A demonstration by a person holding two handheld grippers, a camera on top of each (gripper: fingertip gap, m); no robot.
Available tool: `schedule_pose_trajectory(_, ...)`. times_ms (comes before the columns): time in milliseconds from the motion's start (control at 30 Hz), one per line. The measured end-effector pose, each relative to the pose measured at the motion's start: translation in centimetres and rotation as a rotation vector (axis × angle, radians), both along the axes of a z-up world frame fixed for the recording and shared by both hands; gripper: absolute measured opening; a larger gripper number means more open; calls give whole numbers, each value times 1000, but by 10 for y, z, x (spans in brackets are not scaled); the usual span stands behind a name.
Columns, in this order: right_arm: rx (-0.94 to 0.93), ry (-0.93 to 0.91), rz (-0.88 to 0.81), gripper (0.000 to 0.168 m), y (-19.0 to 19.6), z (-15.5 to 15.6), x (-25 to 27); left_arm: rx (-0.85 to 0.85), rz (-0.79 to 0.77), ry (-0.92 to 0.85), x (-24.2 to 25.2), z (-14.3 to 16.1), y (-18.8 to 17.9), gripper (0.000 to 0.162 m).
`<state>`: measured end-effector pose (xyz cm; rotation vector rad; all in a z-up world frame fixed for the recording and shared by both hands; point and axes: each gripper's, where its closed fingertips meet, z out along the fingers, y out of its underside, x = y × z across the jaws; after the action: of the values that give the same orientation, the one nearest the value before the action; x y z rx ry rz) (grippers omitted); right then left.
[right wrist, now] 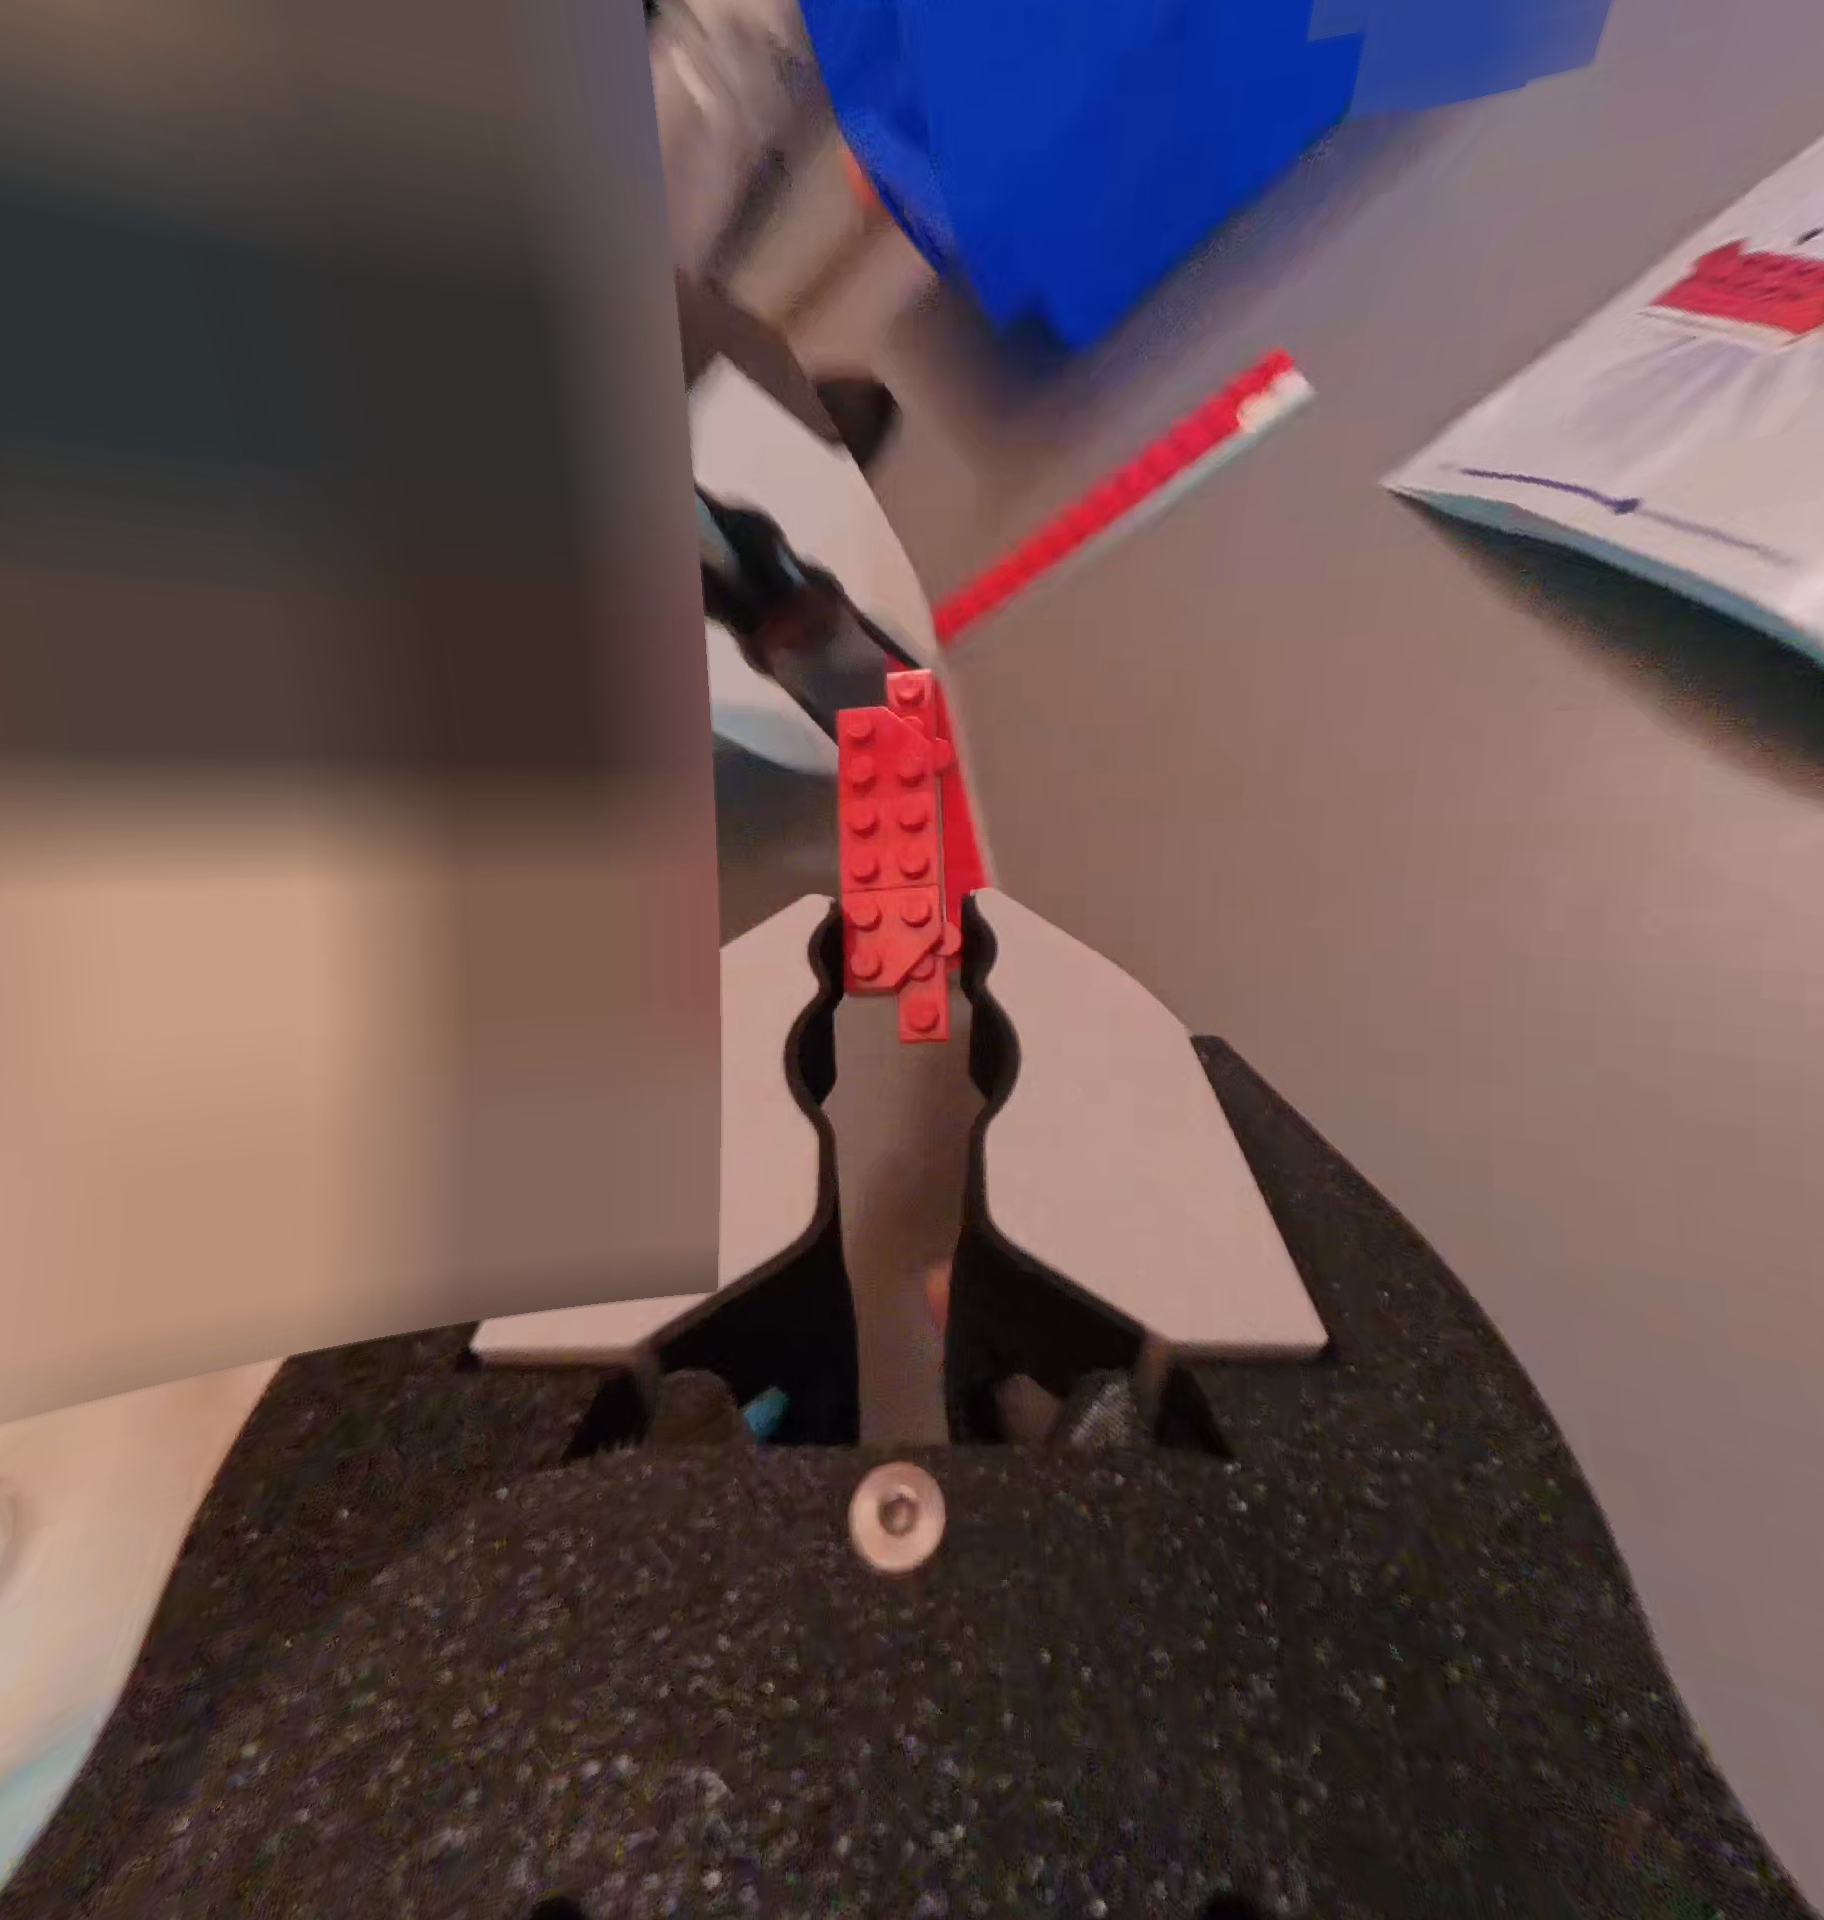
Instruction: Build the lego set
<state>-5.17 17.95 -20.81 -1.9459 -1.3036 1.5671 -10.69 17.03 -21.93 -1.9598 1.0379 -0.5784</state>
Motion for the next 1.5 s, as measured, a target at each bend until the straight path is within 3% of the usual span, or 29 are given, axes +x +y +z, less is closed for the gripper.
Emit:
schedule_pose_trajectory(33,113,-66,9,21,1,-8,2,-1,1,4,-1,-1,0,24)
schedule_pose_trajectory(233,597,-321,131,21,1,-40,8,-5,-1,29,0,-6,3,24)
schedule_pose_trajectory(567,615,-350,205,21,3,-44,5,9,-10,78,1,-10,2,24)
schedule_pose_trajectory(833,684,-475,304,21,4,-45,7,43,-20,176,2,-19,4,23)
schedule_pose_trajectory(1500,682,-604,395,21,4,-46,8,64,12,113,0,-13,7,23)
